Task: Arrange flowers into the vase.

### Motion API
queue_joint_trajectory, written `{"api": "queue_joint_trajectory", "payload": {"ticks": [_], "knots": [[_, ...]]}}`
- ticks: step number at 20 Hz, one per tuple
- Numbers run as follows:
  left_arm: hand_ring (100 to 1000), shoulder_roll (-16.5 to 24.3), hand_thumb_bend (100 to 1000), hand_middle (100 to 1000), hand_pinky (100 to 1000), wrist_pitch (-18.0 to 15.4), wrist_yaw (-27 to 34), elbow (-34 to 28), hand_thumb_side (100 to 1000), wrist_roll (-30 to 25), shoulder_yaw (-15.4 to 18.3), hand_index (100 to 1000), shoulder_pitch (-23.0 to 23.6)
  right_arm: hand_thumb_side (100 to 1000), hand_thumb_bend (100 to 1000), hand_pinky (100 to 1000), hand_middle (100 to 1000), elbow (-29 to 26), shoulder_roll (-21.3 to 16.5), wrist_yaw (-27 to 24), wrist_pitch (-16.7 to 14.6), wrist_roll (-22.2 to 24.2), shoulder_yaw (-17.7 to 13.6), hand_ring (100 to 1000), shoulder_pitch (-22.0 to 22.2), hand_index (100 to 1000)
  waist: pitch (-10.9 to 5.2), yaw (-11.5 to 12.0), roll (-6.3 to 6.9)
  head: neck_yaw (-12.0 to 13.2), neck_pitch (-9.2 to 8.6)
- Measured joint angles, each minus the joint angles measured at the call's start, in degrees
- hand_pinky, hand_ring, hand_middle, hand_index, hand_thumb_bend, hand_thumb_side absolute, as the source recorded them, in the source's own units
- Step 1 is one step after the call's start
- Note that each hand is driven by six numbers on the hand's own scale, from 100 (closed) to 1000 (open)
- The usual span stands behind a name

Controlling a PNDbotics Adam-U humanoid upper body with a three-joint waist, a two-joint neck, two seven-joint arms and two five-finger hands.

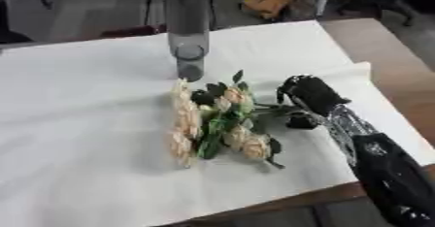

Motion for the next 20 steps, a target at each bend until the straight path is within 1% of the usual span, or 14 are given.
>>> {"api": "queue_joint_trajectory", "payload": {"ticks": [1,2,4,6,9,11,14,15,18,20], "knots": [[729,0.0,939,632,570,0.0,0.0,0.0,615,0.0,0.0,669,0.0,374,232,210,219,0.0,0.0,-0.1,0.0,-0.1,0.0,411,0.1,433,0.00,0.0,0.00,0.0,0.00],[729,0.0,939,632,570,0.0,0.0,0.0,615,0.0,0.0,669,0.0,391,221,192,205,0.0,0.0,-0.4,0.1,-0.3,0.0,400,0.1,410,-0.01,0.0,0.00,0.0,0.00],[729,0.0,939,632,570,0.0,0.0,0.1,615,0.0,0.0,668,0.0,402,194,161,182,0.3,0.0,-0.7,0.3,-0.6,0.0,380,0.2,399,-0.01,0.1,0.00,0.0,0.00],[729,0.0,939,632,569,0.0,0.1,0.3,615,0.0,0.0,668,0.0,418,173,151,177,0.6,0.0,-1.2,0.4,-1.0,0.0,375,0.2,392,-0.01,0.1,0.08,0.0,0.00],[728,0.0,939,631,570,0.0,0.2,0.3,615,0.0,0.0,668,0.0,462,110,185,180,1.1,0.0,-1.9,0.5,-1.8,0.0,407,0.2,392,-0.01,0.2,0.28,0.0,0.00],[728,0.0,939,631,570,0.0,0.2,0.3,615,0.0,0.0,668,0.0,475,100,201,195,1.4,0.0,-2.4,0.5,-2.3,-0.1,423,0.2,394,-0.03,0.2,0.28,-0.1,0.01],[728,0.0,939,631,570,0.0,0.2,0.3,615,0.0,0.0,668,0.0,471,100,225,215,1.9,0.0,-3.4,0.3,-2.8,-0.4,445,0.2,403,-0.04,0.2,0.32,-0.2,0.02],[727,0.0,938,631,570,0.0,0.3,0.3,615,0.0,0.0,668,0.0,454,100,228,214,2.1,0.0,-3.9,0.2,-2.9,-0.4,452,0.2,419,-0.04,0.2,0.35,-0.2,0.02],[727,0.0,939,630,570,0.0,0.3,0.3,615,0.0,0.0,668,0.0,419,100,226,202,2.9,0.0,-5.8,0.0,-2.7,-0.8,453,0.2,426,-0.04,0.2,0.46,-0.2,0.02],[727,0.0,938,630,570,0.1,0.4,0.3,615,0.1,0.0,668,0.0,415,100,212,189,3.4,0.1,-7.7,-0.2,-2.2,-1.1,447,0.2,426,-0.04,0.2,0.47,-0.2,0.02]]}}
